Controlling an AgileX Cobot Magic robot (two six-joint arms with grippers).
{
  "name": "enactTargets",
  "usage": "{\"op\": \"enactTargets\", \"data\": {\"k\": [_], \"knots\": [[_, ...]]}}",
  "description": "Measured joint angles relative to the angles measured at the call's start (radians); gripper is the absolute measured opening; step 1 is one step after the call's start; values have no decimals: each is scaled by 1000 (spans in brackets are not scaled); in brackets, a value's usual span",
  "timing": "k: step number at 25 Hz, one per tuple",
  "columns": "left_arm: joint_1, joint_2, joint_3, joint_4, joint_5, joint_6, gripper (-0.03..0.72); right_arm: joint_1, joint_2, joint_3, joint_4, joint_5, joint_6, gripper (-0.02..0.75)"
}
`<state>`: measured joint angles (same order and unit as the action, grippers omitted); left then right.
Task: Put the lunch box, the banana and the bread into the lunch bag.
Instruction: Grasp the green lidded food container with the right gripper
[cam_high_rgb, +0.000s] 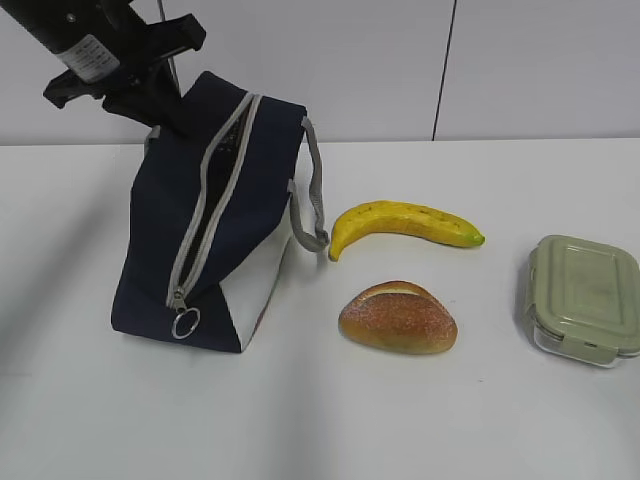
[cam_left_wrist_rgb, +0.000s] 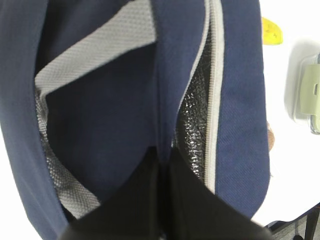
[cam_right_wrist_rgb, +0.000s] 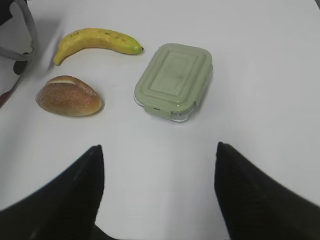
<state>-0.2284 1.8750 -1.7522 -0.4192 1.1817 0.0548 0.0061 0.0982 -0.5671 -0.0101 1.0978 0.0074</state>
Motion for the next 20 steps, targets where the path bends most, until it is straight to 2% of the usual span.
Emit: {"op": "enactTargets", "data": {"k": [9, 16, 20], "knots": [[0, 1, 0, -1, 0, 0, 1, 0, 402, -84, 34, -62, 46, 511], [0, 1, 0, -1, 0, 0, 1, 0, 780, -238, 154, -65, 52, 512], [0, 1, 0, -1, 0, 1, 1, 0, 951, -334, 178, -65, 28, 511]]}}
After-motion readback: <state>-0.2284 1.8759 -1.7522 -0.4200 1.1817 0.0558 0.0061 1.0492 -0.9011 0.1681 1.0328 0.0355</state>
